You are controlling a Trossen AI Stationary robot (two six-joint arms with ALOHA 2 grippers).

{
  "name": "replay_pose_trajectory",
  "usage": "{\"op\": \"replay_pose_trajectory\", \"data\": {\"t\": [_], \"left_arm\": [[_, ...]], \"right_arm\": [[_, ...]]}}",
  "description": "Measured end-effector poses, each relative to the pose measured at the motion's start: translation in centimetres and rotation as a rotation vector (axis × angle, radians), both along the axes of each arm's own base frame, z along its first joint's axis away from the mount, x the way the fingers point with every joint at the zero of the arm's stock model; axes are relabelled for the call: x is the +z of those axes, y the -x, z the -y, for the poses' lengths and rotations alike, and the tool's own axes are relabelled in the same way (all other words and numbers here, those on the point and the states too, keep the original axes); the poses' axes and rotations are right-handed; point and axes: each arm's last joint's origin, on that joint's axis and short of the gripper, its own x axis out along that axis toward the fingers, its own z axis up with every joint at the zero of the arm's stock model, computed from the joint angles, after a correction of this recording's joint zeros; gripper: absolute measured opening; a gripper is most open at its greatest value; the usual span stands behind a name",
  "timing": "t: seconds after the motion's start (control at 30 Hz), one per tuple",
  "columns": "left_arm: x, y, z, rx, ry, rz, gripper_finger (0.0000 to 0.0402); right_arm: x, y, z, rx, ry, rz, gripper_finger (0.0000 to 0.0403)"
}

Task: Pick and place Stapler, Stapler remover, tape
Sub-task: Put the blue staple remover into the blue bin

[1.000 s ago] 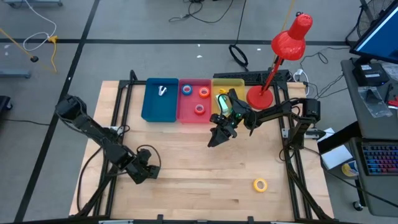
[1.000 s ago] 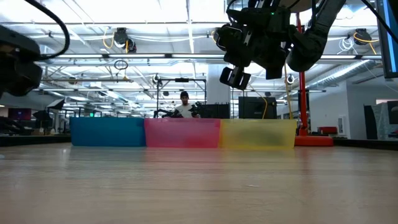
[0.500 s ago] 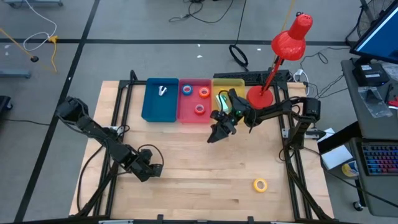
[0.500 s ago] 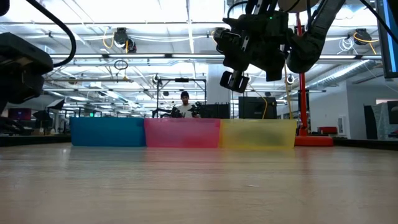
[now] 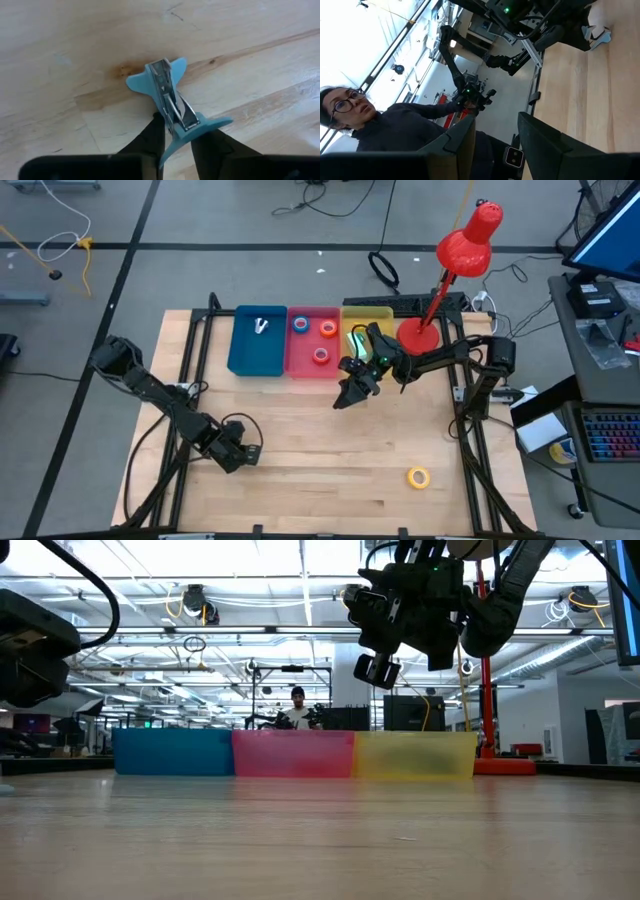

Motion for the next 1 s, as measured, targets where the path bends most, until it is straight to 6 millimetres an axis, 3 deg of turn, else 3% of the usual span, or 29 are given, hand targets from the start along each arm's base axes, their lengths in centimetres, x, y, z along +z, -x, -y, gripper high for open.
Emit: {"op": "replay_pose_trajectory", "data": {"t": [0.27,0.47,0.83,1.0], "left_arm": [[1.9,0.1,-0.8,0.055,-0.078,0.163,0.0084],[4.2,-0.2,-3.2,0.155,-0.260,0.359,0.0086],[7.1,-1.0,-13.5,0.233,-0.677,0.337,0.0076],[7.6,-0.7,-18.8,0.244,-0.771,0.281,0.0083]], "right_arm": [[0.0,0.0,0.0,0.002,0.001,0.000,0.0141],[0.0,0.0,0.0,0.002,0.000,0.000,0.0141],[0.0,0.0,0.0,0.002,0.000,0.000,0.0141],[0.0,0.0,0.0,0.002,-0.006,-0.007,0.0141]]}}
